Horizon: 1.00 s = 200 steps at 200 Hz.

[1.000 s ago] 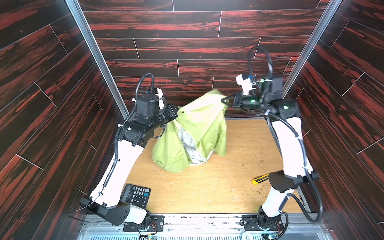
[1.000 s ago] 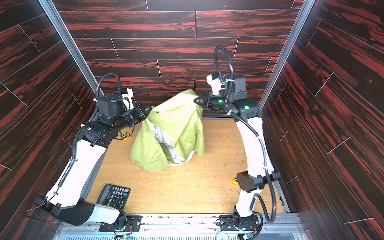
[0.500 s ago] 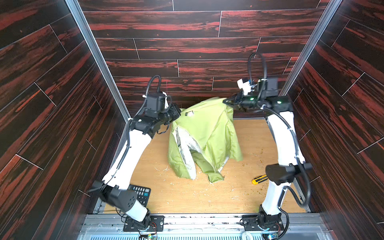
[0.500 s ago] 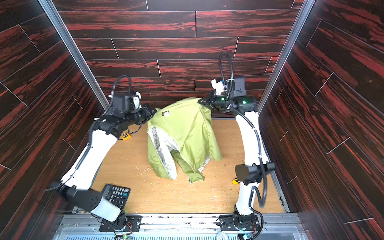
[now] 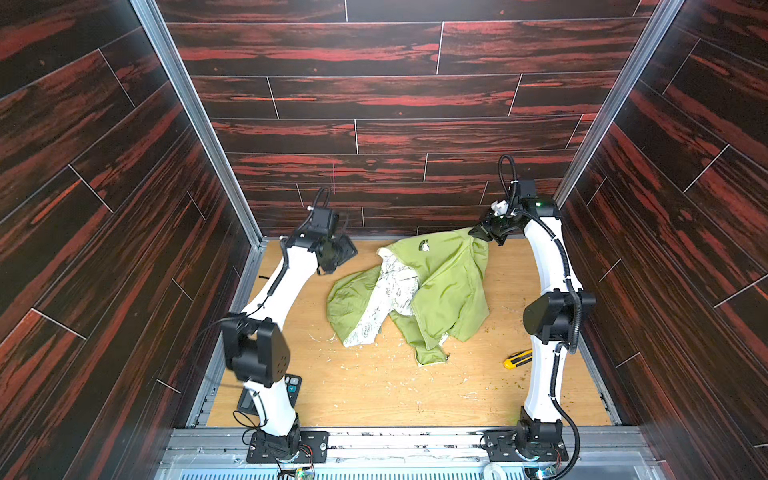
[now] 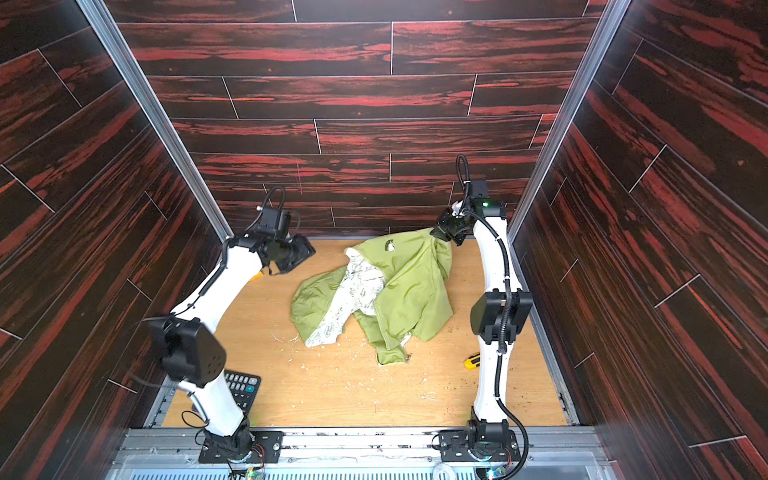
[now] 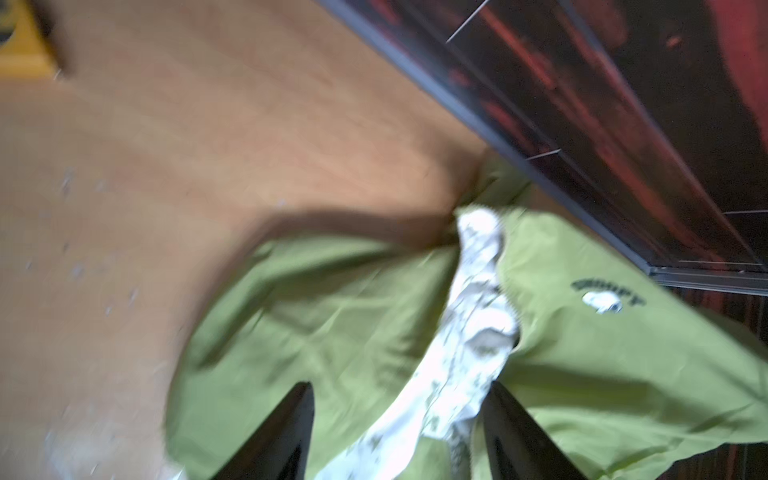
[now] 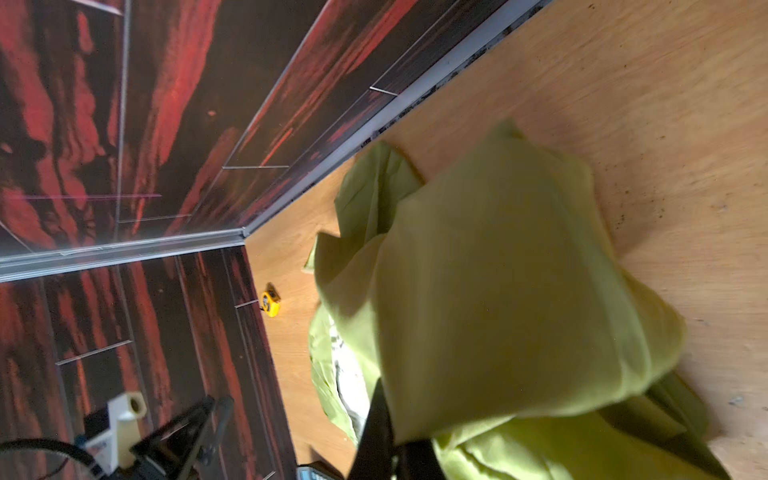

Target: Zip up the jacket

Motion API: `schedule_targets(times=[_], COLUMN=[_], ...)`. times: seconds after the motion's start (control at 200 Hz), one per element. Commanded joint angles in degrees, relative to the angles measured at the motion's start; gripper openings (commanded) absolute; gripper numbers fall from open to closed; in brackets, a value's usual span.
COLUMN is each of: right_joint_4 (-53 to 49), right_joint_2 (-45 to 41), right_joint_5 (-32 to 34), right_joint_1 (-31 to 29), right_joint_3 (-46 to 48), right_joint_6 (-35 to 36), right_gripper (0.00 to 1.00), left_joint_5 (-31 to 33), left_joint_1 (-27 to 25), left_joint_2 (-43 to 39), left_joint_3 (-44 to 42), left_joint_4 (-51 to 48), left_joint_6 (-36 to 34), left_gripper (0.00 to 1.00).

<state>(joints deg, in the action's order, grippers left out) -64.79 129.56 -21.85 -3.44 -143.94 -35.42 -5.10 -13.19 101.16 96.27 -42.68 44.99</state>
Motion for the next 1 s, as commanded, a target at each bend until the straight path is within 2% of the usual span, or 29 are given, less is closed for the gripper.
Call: schedule_targets(times=[0.0,0.195,0.346,0.626,0.811,0.997], right_joint_4=[-2.6,-2.9,-1.9,0.4,2.8,3.2], right_joint_2=[1.9,0.7,-0.9,-5.0,-7.8,-8.8], right_joint_5=[0.7,0.7,0.5,0.1,-0.7,-1.6], right_joint_1=[-0.7,-0.8,-1.0,-1.0,-1.1,-1.1], right_joint_3=[-0.3,3.1,6.4,12.6,17.8,19.7], right_joint_6=[3.1,5.3,5.9,6.2,6.1,6.1], right_gripper=[0.0,0.0,0.0,0.05,0.05,0.05], left_joint_5=[-1.3,-5.1,-6.8,2.8,1.1,-0.2], left_joint_1=[-0.2,-1.4,-3.7,-4.2,-1.0,-0.5], left_joint_2=[-8.7,-14.4,-14.4,-18.6,-14.8,-9.1], left_joint_3=[-9.1,-25.9,-32.7,-37.9,-40.5,-40.5], left_joint_4=[-1.4,2.4,5.2,5.5,14.7,23.9], left_joint_6=[3.9,9.6,14.2,16.7,16.1,15.0], left_gripper=[0.69,0.73,0.73,0.77,0.78,0.78])
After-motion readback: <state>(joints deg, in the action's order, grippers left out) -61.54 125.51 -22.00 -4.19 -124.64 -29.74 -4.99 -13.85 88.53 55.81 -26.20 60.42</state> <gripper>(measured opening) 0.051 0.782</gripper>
